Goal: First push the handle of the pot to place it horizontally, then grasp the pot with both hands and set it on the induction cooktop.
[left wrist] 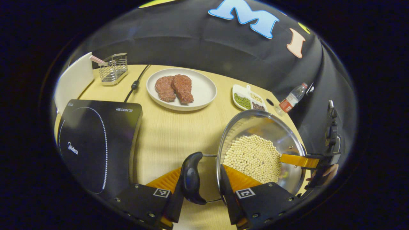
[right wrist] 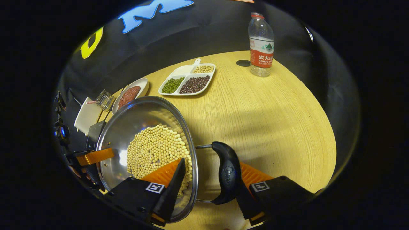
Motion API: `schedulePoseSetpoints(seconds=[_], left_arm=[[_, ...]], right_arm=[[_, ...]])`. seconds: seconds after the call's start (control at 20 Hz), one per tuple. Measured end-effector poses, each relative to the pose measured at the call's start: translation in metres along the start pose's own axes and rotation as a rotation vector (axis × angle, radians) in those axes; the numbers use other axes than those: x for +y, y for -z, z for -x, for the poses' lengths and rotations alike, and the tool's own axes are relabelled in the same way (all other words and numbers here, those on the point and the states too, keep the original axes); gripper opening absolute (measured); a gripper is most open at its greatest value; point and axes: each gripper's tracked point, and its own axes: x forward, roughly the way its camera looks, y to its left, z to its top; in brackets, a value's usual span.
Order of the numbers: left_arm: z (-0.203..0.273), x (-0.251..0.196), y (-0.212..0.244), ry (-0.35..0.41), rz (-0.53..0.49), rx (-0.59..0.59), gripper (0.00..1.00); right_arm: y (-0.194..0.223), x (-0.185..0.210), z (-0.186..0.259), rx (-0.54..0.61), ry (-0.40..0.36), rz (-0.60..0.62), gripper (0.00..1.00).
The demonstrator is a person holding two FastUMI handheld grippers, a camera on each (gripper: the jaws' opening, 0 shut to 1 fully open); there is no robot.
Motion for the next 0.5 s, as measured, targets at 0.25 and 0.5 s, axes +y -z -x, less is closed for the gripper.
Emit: schedulePoseSetpoints(seconds=[0.25,0.5], left_arm=[[-0.0066,-0.0008,0.0019,0.047,0.035,0.003,0.58],[-0.0052,-0.0008,0.0041,0.058,0.135,0.002,0.51]], right_arm=[[-0.0042,-0.0056,-0.0007,-0.002,-0.015,-0.063,0.71],[0.0005,-0.0065,-0.0016,0.01,-0.026,-0.093,0.53]])
